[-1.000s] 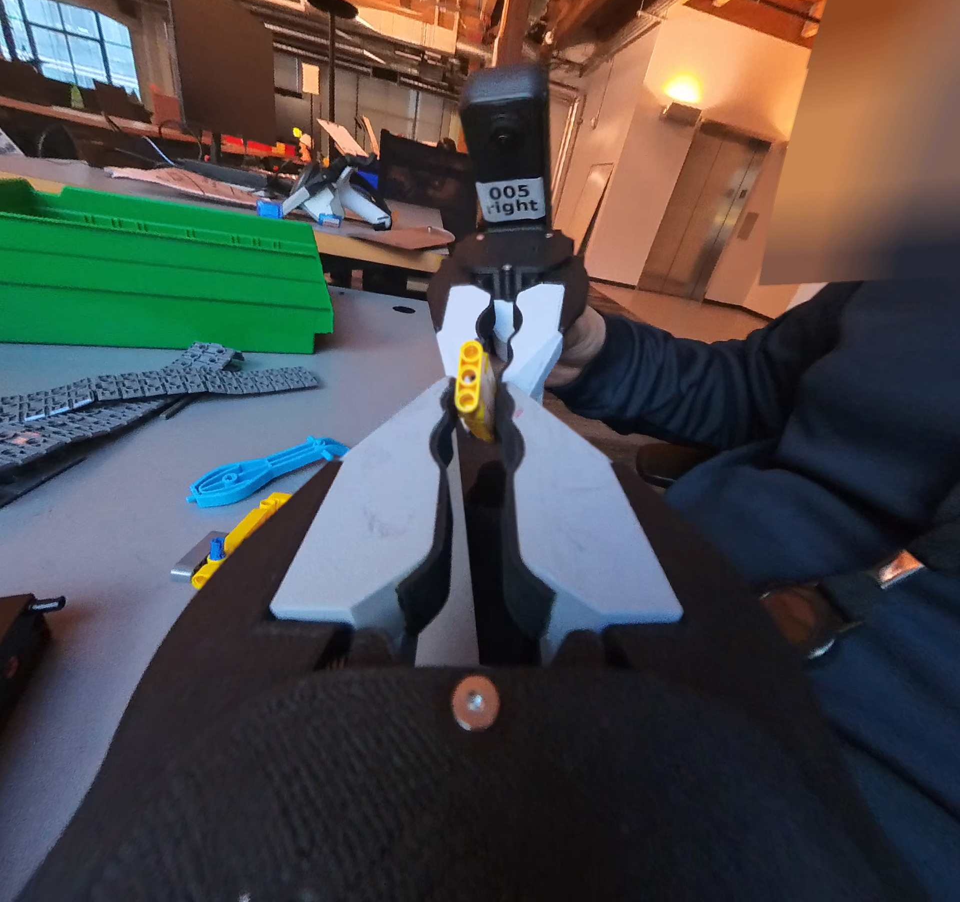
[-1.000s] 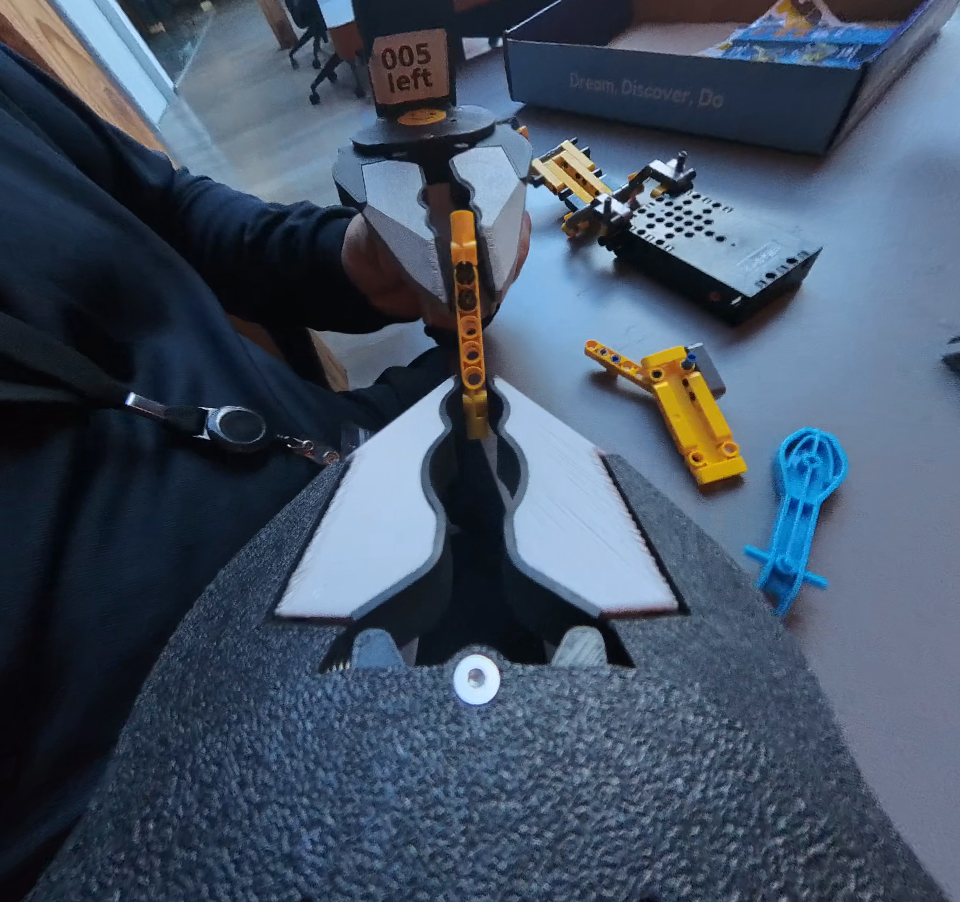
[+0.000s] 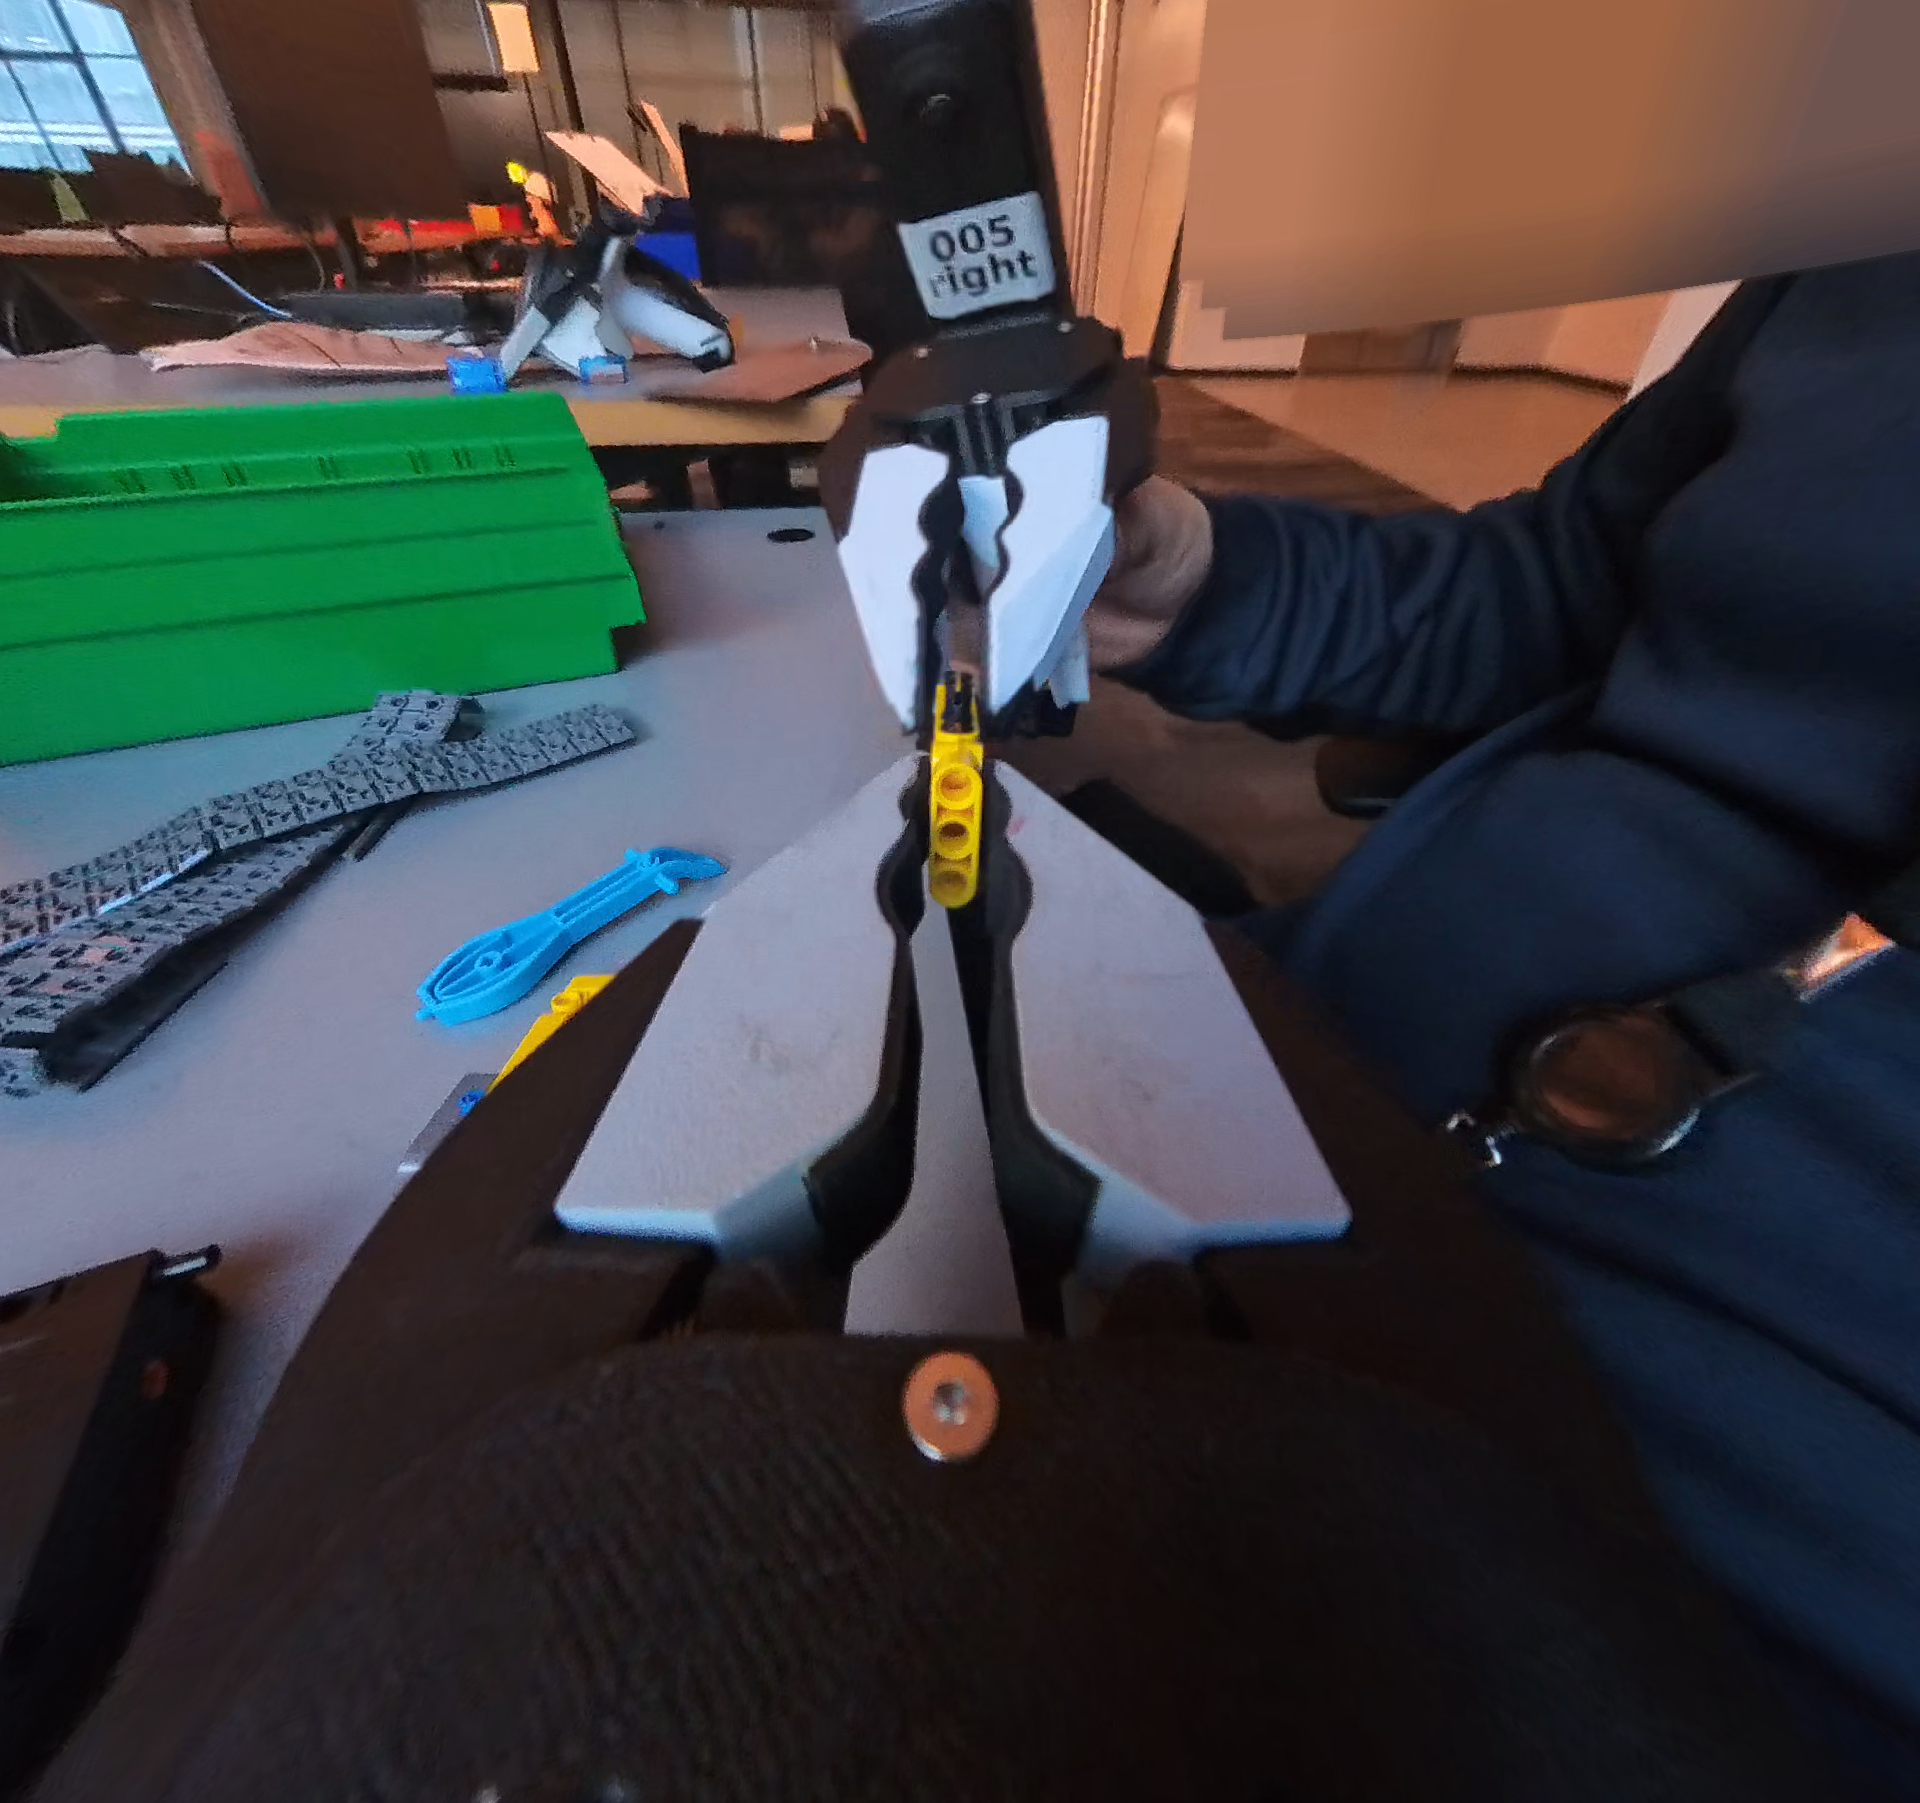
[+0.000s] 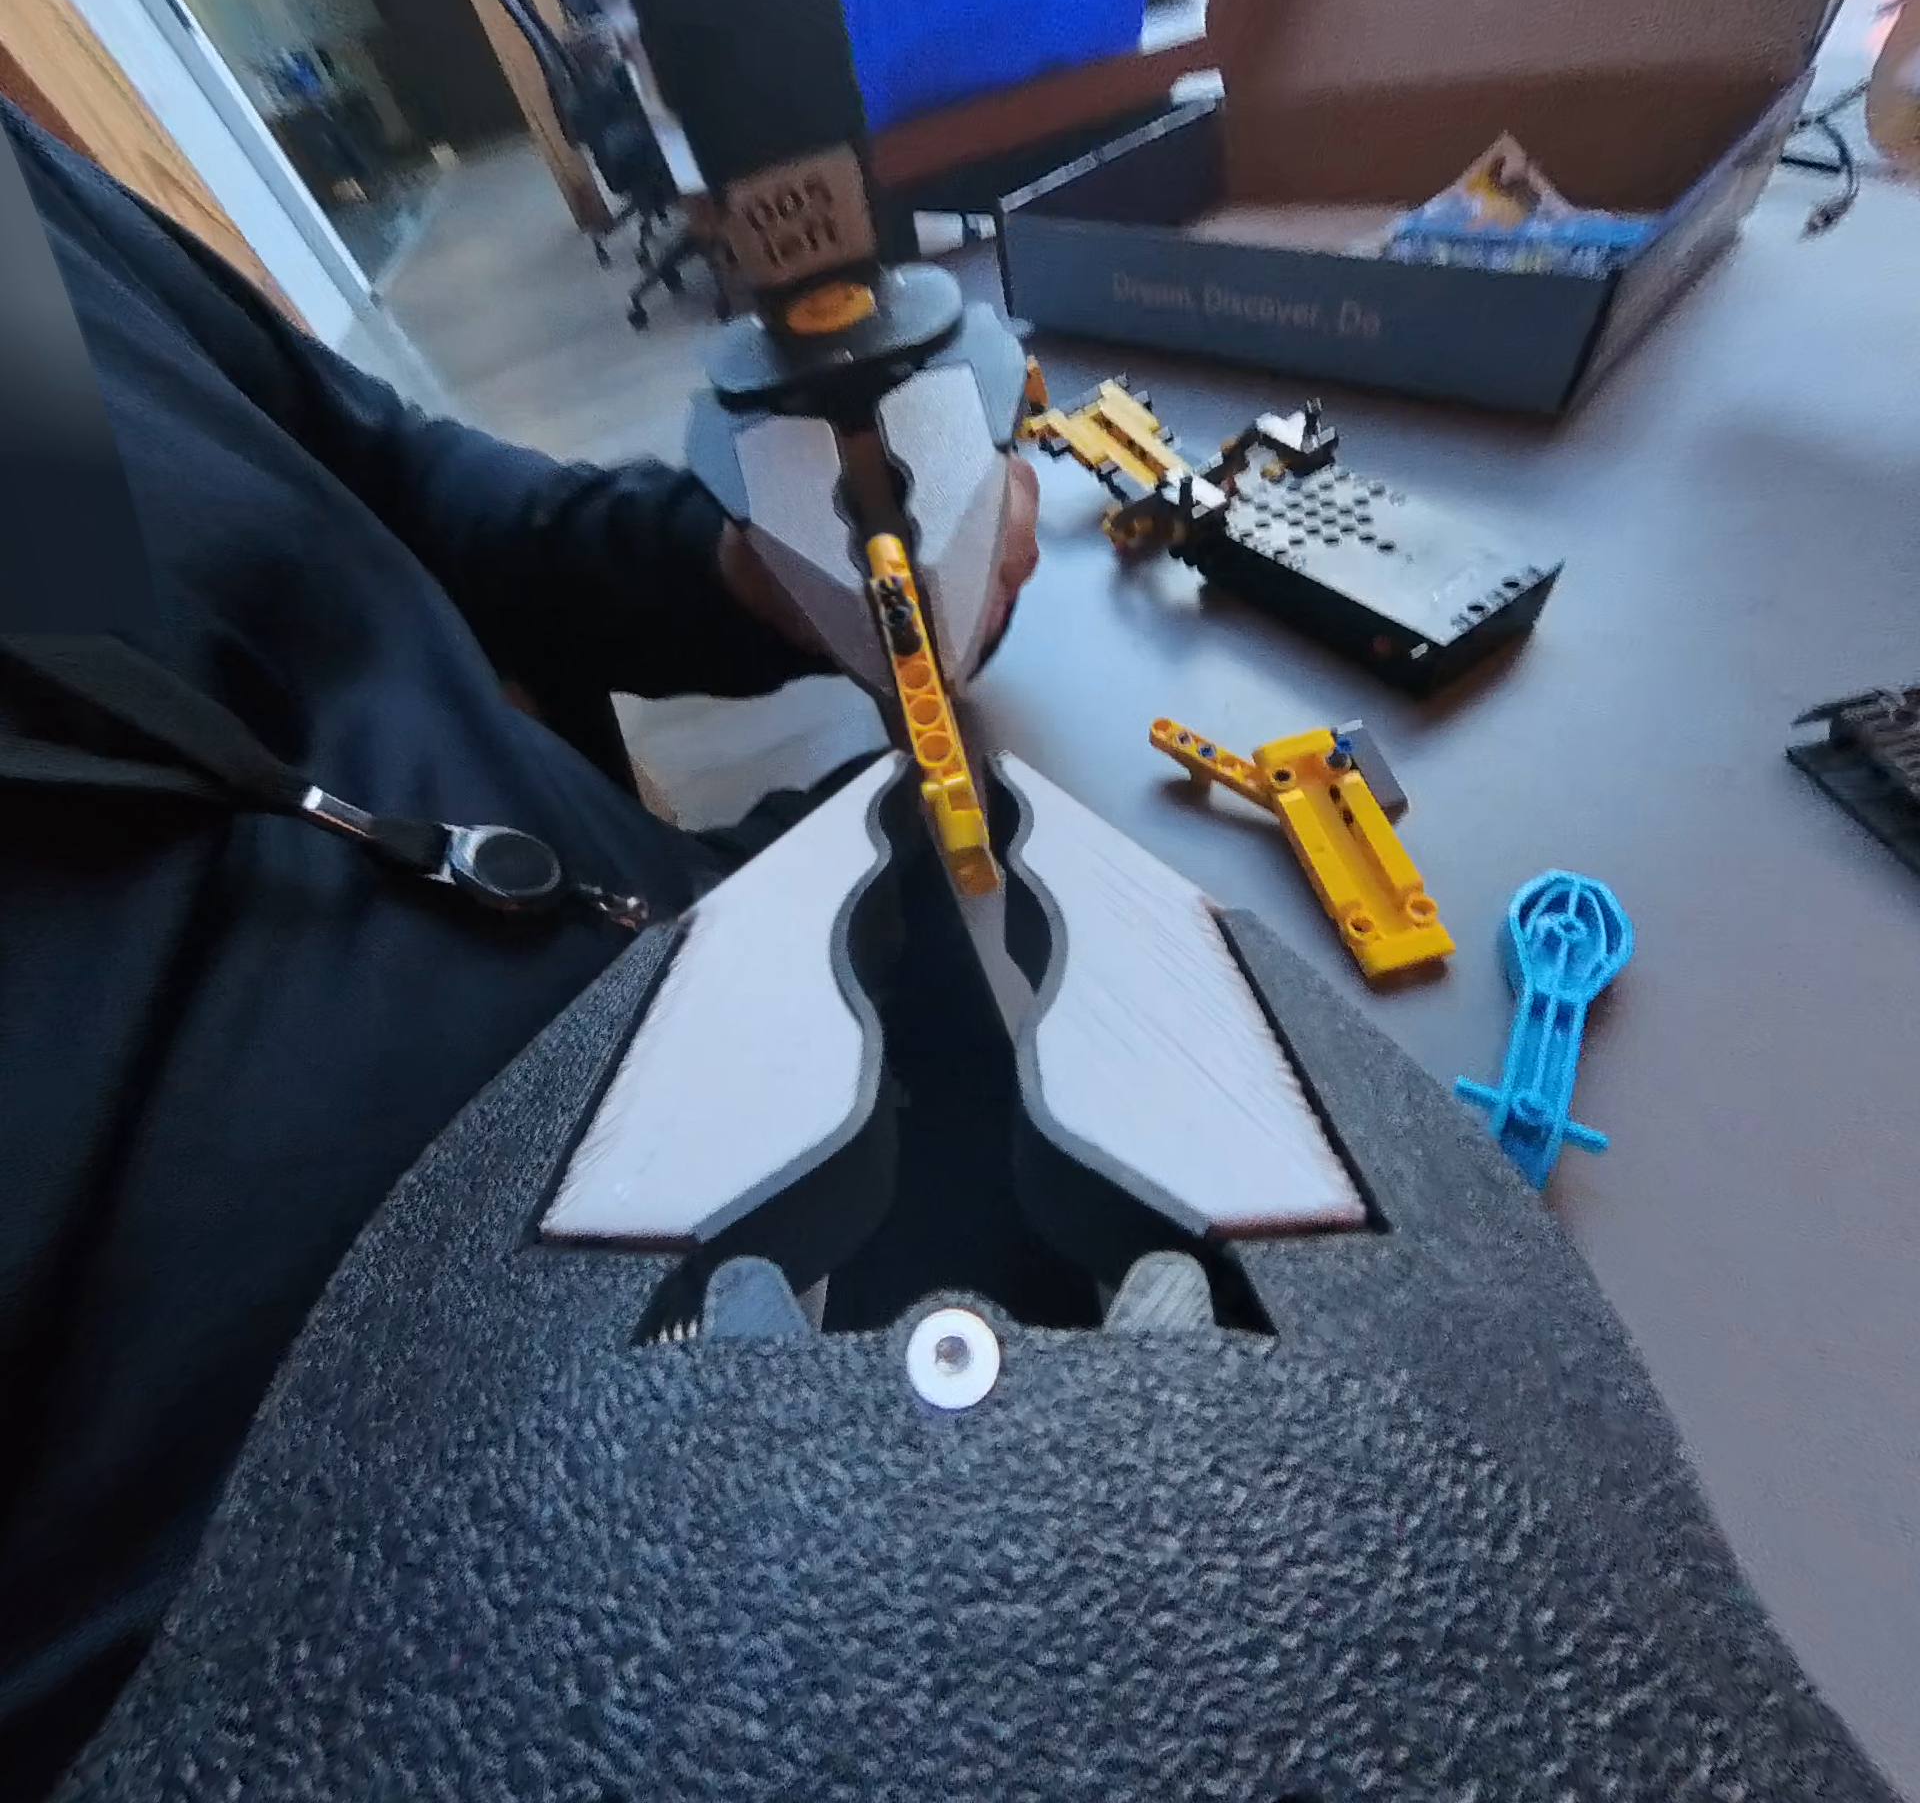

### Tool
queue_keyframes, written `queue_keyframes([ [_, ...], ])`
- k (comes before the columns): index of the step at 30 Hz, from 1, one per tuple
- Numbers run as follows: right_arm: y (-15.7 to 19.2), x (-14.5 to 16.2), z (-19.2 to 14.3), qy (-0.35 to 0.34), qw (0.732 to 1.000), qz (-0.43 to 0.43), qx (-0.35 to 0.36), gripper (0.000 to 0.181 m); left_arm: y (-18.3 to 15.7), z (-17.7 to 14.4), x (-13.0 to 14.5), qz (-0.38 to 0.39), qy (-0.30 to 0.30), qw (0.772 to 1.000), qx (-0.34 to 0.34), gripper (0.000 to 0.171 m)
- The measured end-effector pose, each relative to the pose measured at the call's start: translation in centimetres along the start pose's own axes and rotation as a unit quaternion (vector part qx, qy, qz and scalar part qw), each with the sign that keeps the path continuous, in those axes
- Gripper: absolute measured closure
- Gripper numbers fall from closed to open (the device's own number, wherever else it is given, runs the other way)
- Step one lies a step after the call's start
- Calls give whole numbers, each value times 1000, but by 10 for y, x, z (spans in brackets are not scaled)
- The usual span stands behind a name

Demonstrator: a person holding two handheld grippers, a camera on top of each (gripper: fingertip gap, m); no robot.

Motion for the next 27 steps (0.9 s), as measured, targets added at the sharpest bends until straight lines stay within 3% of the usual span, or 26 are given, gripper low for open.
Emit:
queue_keyframes([
  [5,-1,-17,-1,-66,997,-25,43,173,1,2,0,-7,-11,1000,-5,167],
  [18,6,-21,6,-79,996,-20,19,161,0,4,-3,-16,-29,999,-7,166],
  [20,5,-19,9,-68,997,-31,28,178,0,4,-3,-12,-31,999,-12,166],
  [27,3,-20,10,-85,996,-10,27,179,2,4,-5,-17,-38,999,-24,166],
])
Point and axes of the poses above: each gripper's, where its closed fingertips meet, z out along the fingers, x out of its underside, y = z × x across the jaws, the point moved 4 cm from there along -z, back along the fingers, and after that the axes turned 5 degrees about -z, right-handed, at the moved point
